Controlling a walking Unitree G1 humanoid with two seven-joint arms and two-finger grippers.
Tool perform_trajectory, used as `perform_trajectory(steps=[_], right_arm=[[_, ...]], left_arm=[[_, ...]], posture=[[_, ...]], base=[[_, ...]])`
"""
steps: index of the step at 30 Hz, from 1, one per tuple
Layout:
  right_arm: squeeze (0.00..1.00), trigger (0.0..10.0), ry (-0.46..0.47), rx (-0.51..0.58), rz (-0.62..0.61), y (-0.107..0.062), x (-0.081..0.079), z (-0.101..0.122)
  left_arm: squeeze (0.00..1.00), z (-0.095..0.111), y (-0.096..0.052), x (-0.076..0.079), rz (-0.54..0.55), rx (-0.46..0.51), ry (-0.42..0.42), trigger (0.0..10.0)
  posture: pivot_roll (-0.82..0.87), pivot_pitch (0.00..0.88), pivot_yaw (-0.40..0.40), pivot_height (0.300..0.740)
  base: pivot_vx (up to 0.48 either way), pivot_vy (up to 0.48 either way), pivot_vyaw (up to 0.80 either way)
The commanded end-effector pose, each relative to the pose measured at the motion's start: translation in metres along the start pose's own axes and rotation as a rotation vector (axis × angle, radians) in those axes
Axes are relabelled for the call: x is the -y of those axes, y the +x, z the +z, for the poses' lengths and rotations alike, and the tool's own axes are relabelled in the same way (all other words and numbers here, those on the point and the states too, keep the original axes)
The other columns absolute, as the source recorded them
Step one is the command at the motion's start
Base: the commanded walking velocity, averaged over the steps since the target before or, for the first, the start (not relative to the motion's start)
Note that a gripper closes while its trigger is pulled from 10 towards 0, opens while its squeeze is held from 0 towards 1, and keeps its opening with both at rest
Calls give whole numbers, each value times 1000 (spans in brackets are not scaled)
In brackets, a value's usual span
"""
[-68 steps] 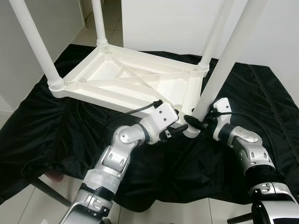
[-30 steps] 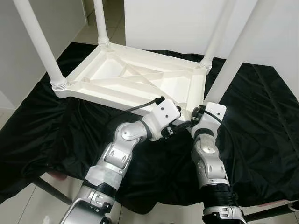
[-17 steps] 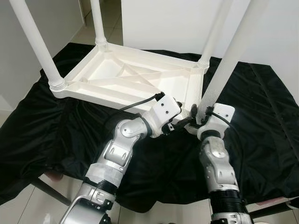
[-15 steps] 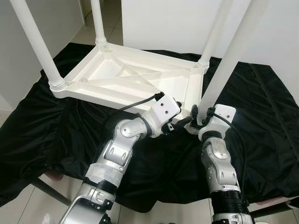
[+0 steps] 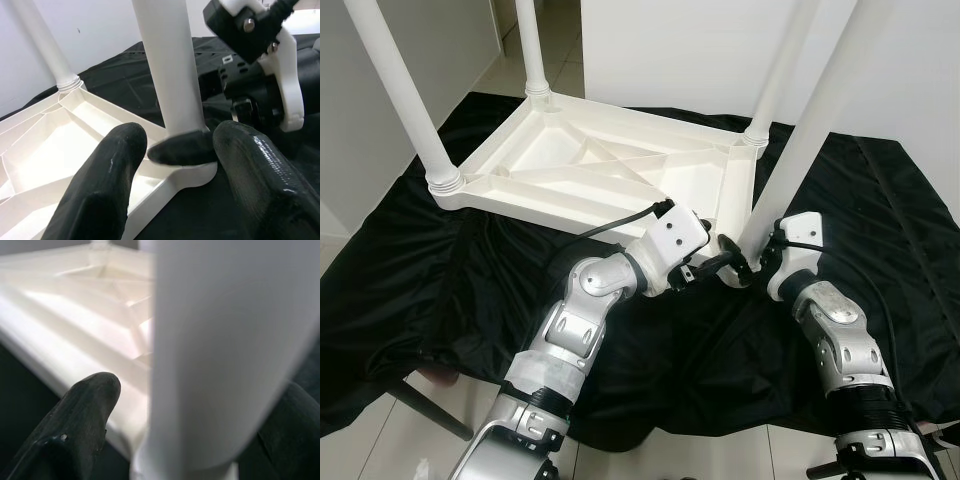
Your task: Building children table
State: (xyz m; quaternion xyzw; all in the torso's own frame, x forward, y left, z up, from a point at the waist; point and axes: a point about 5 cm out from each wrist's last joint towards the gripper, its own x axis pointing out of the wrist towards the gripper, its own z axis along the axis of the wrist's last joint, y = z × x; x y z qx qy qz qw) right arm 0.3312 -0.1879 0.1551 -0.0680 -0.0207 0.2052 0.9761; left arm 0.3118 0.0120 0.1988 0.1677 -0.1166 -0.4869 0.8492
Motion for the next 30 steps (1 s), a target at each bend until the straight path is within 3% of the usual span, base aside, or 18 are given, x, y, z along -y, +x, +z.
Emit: perform_trajectory(steps=[1, 7, 8, 9, 10, 23, 24, 25, 26, 30], right_arm=[[0, 10000, -29, -25, 71, 3, 4, -1], [0, 10000, -62, -58, 172, 11, 7, -1], [0, 4745, -61, -64, 192, 13, 8, 0], [0, 3804, -64, -69, 206, 15, 8, 0], [0, 0, -64, -73, 212, 16, 9, -1], [0, 0, -18, -110, 230, 10, 12, -14], [0, 7216, -28, -114, 197, 9, 14, -16], [0, 7216, -28, -114, 197, 9, 14, -16], [0, 10000, -24, -107, 176, 7, 13, -17], [0, 10000, -33, -94, 120, 6, 7, -17]], left_arm=[[0, -2, 0, -3, 120, -11, 2, 10000], [0, -2, 0, -5, 127, -11, 8, 10000], [0, -2, 0, -5, 129, -10, 9, 10000], [0, -1, 0, -5, 130, -9, 11, 10000], [0, -1, 0, -5, 130, -8, 12, 10000], [0, -1, -1, -6, 137, -7, 17, 10000], [0, -1, 0, -6, 134, -6, 16, 10000], [0, -1, 0, -6, 134, -6, 16, 10000], [0, -1, 0, -6, 131, -5, 16, 10000], [0, -1, 1, -5, 119, -4, 15, 10000]], posture=[[2, 45, -48, 740], [13, 35, -52, 740], [13, 35, -52, 740], [22, 28, -56, 740], [26, 27, -61, 740], [27, 22, -61, 740], [17, 21, -53, 740], [17, 21, -53, 740], [12, 19, -47, 740], [6, 19, -41, 740]], base=[[0, 0, 0], [0, 0, 0], [0, 0, 0], [0, 0, 0], [0, 0, 0], [0, 0, 0], [0, 0, 0], [0, 0, 0], [0, 0, 0], [0, 0, 0]])
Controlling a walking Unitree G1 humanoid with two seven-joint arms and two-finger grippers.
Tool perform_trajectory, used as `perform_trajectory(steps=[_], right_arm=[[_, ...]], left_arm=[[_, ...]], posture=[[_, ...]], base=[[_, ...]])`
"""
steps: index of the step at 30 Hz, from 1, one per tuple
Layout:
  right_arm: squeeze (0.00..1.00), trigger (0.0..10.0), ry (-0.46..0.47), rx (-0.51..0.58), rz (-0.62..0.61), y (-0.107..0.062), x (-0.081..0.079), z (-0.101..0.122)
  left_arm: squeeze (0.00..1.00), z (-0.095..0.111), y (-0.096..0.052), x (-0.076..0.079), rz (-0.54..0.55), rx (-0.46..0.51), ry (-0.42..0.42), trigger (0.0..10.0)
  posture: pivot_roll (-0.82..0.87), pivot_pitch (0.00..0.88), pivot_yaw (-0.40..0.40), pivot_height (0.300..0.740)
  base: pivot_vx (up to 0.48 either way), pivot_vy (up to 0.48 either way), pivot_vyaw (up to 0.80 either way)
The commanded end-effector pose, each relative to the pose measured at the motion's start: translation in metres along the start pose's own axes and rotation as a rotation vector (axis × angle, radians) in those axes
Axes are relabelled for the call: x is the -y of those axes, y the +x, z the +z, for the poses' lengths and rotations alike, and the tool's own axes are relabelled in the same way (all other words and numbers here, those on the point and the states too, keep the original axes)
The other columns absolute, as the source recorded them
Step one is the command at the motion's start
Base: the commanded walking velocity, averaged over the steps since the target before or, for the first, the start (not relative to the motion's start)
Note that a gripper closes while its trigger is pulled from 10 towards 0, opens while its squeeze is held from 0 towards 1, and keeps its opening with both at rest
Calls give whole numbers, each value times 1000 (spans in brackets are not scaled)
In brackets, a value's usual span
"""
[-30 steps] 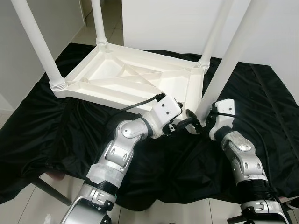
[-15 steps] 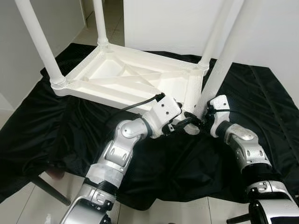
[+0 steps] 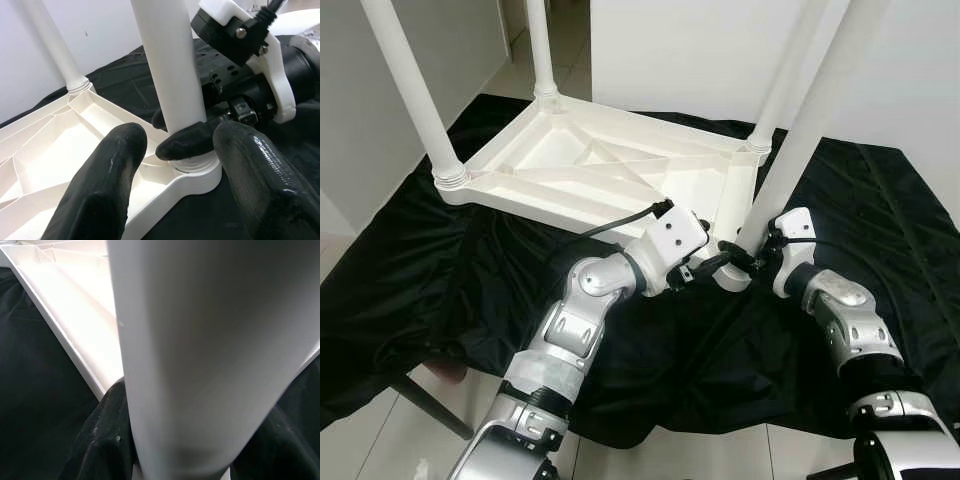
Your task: Building children table
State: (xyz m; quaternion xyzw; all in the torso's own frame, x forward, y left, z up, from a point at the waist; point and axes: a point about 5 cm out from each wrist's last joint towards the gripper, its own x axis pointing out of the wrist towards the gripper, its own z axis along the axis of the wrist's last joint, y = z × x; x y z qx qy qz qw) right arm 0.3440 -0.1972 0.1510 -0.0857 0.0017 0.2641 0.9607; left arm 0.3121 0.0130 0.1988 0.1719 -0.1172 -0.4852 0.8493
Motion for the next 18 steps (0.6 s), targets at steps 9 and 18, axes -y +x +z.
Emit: perform_trajectory(steps=[9, 18], right_arm=[[0, 10000, 7, -74, -225, -2, -11, -11], [0, 10000, 158, -87, -644, -15, -19, -20]], left_arm=[[0, -1, 3, -2, 96, -1, 11, 10000], [0, 1, 3, 0, 97, 26, -73, 10000]], posture=[[-4, 25, -27, 740], [-31, 43, -4, 740]], base=[[0, 0, 0], [0, 0, 0]])
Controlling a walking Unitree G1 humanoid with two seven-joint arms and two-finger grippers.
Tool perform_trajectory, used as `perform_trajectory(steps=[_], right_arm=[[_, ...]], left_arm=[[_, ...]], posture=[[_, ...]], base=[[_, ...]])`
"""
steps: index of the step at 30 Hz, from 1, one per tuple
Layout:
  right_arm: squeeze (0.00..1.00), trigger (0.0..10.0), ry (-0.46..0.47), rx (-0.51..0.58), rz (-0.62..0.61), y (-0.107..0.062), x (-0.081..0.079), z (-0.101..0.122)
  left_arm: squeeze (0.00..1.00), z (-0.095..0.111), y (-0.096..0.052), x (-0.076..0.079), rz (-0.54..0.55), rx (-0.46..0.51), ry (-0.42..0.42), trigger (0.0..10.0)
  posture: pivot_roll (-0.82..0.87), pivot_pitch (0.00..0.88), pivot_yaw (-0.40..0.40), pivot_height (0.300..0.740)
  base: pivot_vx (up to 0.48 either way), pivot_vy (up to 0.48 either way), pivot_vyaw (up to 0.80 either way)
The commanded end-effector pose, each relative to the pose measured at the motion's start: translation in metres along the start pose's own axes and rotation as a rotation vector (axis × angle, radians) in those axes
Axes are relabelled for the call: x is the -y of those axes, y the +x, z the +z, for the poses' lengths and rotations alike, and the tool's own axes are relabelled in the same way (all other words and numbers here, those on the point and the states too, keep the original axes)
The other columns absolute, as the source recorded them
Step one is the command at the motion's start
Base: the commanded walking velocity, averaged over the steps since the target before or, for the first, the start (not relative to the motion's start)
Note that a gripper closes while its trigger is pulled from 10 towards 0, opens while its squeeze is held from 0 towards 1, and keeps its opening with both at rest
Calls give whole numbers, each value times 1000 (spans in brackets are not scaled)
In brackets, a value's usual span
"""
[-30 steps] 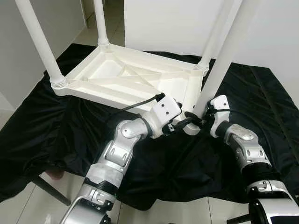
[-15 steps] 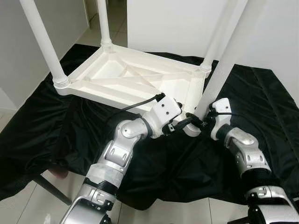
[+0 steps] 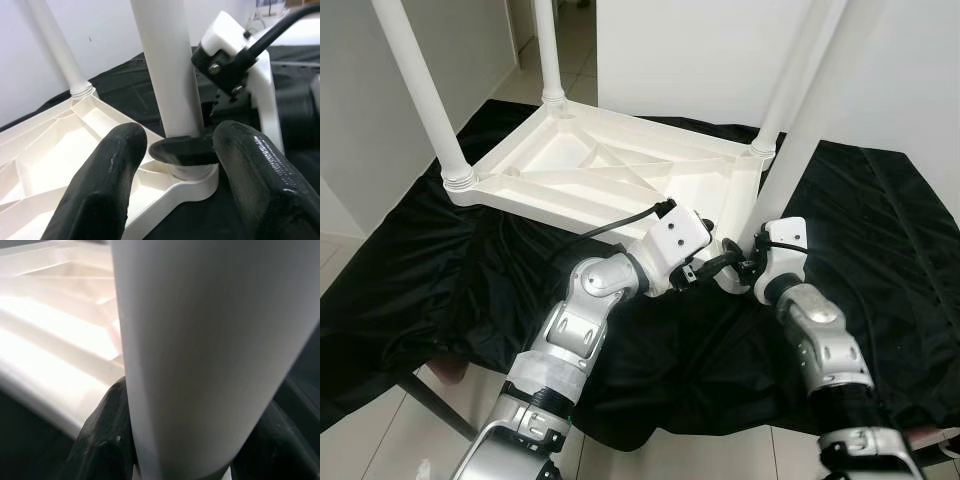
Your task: Building children table
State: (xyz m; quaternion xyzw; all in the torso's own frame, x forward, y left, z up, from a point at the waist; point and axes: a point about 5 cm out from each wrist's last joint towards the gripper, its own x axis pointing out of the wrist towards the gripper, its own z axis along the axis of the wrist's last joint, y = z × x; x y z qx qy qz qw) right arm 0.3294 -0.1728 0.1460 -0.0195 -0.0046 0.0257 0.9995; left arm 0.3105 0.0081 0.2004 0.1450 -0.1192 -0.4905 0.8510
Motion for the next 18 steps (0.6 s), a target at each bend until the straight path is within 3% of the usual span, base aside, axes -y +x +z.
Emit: perform_trajectory(steps=[1, 6, 9, 12, 17, 18], right_arm=[[0, 10000, 4, -85, -165, -8, 18, -17], [0, 10000, 50, -85, -387, -18, 6, -20], [0, 10000, 63, -83, -434, -21, 0, -21], [0, 10000, 73, -61, -421, -21, -13, -17], [0, 10000, 48, -45, -409, -25, -9, -14], [1000, 10000, 46, -42, -416, -26, -5, -14]], left_arm=[[0, -2, -1, -3, 98, -3, -25, 10000], [0, -6, -2, -2, 102, -16, -41, 10000], [0, -8, -3, 0, 103, -20, -47, 10000], [0, -10, -5, 3, 105, -26, -57, 10000], [0, -11, -6, 6, 110, -27, -64, 10000], [0, -11, -6, 6, 114, -28, -67, 10000]], posture=[[-31, 43, -4, 740], [-36, 51, -3, 740], [-34, 54, -6, 740], [-33, 56, -13, 740], [-30, 66, -30, 740], [-31, 69, -35, 740]], base=[[0, 0, 0], [0, 0, 0], [0, 0, 0], [0, 0, 0], [0, 0, 0], [0, 0, 0]])
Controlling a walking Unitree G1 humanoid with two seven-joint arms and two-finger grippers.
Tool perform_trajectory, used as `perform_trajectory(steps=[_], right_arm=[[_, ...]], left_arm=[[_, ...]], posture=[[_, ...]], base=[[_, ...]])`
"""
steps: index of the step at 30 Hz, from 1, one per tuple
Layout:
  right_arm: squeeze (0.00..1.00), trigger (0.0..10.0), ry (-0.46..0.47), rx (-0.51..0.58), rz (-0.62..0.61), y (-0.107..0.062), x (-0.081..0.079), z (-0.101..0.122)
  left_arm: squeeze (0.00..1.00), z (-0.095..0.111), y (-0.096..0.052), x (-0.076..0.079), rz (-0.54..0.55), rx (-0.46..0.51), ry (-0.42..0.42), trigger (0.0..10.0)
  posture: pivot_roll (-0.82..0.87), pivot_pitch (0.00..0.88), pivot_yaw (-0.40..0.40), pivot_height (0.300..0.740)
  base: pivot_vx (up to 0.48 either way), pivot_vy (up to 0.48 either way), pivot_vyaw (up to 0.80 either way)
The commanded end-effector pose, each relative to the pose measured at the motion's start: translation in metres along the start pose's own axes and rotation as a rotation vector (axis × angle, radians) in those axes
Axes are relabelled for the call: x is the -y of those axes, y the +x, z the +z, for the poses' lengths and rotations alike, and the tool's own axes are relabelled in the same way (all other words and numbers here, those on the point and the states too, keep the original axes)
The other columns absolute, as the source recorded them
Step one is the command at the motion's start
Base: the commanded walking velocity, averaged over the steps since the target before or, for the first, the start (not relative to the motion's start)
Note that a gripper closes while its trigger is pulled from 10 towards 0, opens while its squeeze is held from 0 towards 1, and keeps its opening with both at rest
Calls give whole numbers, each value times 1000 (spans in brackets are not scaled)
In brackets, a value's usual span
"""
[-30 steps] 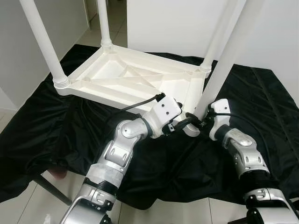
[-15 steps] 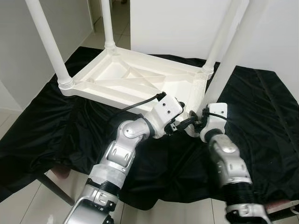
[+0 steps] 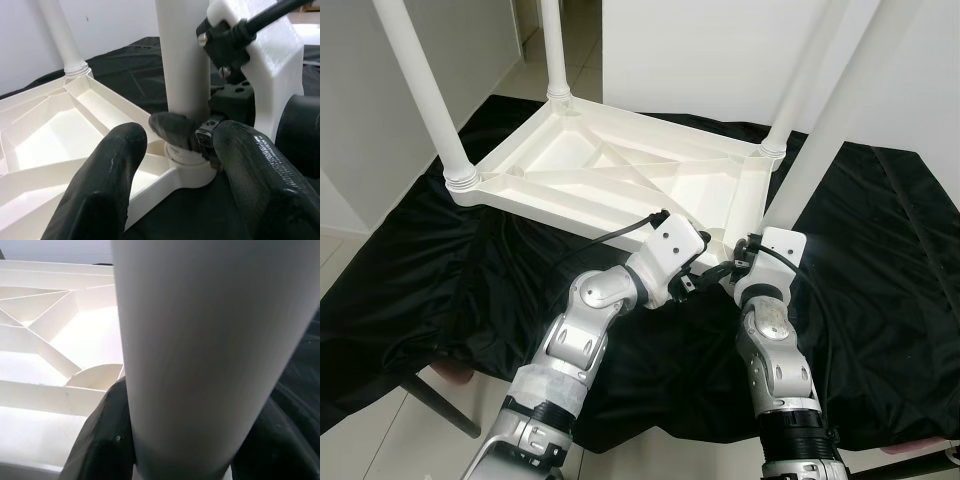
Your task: Building children table
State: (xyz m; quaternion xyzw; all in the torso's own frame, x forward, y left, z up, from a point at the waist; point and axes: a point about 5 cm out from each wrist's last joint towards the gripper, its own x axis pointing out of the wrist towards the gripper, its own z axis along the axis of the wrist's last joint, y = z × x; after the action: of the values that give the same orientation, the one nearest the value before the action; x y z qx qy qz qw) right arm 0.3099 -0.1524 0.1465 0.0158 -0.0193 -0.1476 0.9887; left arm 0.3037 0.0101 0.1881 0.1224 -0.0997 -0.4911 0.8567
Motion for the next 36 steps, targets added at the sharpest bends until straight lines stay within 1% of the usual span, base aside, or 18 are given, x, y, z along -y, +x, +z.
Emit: perform_trajectory(steps=[1, 7, 9, 12, 14, 16, 17, 18, 19, 21, 24, 26, 27, 28, 30, 32, 33, 36], right_arm=[[1000, 10000, -33, -59, -69, -2, 19, -14], [1000, 10000, -38, -29, -81, -5, 27, -9], [1000, 10000, -29, 5, -59, -7, 35, -5], [1000, 10000, -27, 16, -53, -7, 39, -4], [1000, 10000, 2, 28, 5, -6, 46, -2], [1000, 10000, 13, 30, 39, -5, 48, -1], [949, 10000, 5, 29, 70, -4, 51, -1], [949, 10000, 5, 29, 70, -4, 51, -1], [0, 10000, -19, 35, 122, -3, 55, -1], [0, 10000, -55, 41, 217, 0, 62, -2], [0, 10000, -70, 48, 267, 2, 66, 0], [0, 10000, -72, 47, 370, 8, 70, 2], [0, 10000, -72, 47, 370, 8, 70, 2], [0, 10000, -69, 35, 452, 13, 70, 3], [0, 10000, -68, 30, 476, 14, 70, 3], [0, 10000, -70, 27, 599, 20, 64, 5], [0, 10000, -70, 27, 599, 20, 64, 5], [0, 10000, -83, 22, 750, 27, 55, 10]], left_arm=[[0, -2, 0, -4, 110, -12, -8, 10000], [0, -1, -2, -4, 117, -8, -10, 10000], [0, -1, -4, -5, 127, -6, -14, 10000], [0, -1, -5, -6, 131, -6, -17, 10000], [0, -1, -9, -7, 132, 7, -38, 10000], [0, -1, -11, -7, 132, 12, -45, 10000], [0, -2, -12, -6, 131, 15, -51, 10000], [0, -2, -12, -6, 131, 15, -51, 10000], [0, -2, -14, -6, 133, 17, -30, 10000], [0, -4, -15, -4, 134, 8, -13, 10000], [0, -4, -15, -5, 132, 3, -18, 10000], [0, -6, -17, -6, 117, -9, -9, 10000], [0, -6, -17, -6, 117, -9, -9, 10000], [0, -8, -17, -7, 112, -22, 0, 10000], [0, -9, -17, -8, 112, -26, 1, 10000], [0, -4, -17, -9, 105, -11, -3, 10000], [0, -4, -17, -9, 105, -11, -3, 10000], [0, -3, -18, -11, 97, -14, 14, 10000]], posture=[[-31, 69, -35, 740], [-36, 79, -49, 740], [-36, 84, -61, 740], [-37, 86, -67, 740], [-37, 87, -73, 740], [-37, 87, -73, 740], [-34, 87, -71, 740], [-34, 87, -71, 740], [-29, 88, -66, 740], [-26, 89, -60, 740], [-27, 92, -56, 740], [-31, 92, -49, 740], [-31, 92, -49, 740], [-21, 86, -34, 740], [-21, 86, -34, 740], [-17, 78, -29, 740], [-17, 78, -29, 740], [-16, 76, -30, 740]], base=[[0, 0, 0], [0, 0, 0], [0, 0, 0], [0, 0, 0], [0, 0, 0], [0, 0, 0], [0, 0, 0], [0, 0, 0], [0, 0, 0], [0, 0, 0], [0, 0, 0], [0, 0, 0], [0, 0, 0], [0, 0, 0], [0, 0, 0], [0, 0, 0], [0, 0, 0], [0, 0, 0]])
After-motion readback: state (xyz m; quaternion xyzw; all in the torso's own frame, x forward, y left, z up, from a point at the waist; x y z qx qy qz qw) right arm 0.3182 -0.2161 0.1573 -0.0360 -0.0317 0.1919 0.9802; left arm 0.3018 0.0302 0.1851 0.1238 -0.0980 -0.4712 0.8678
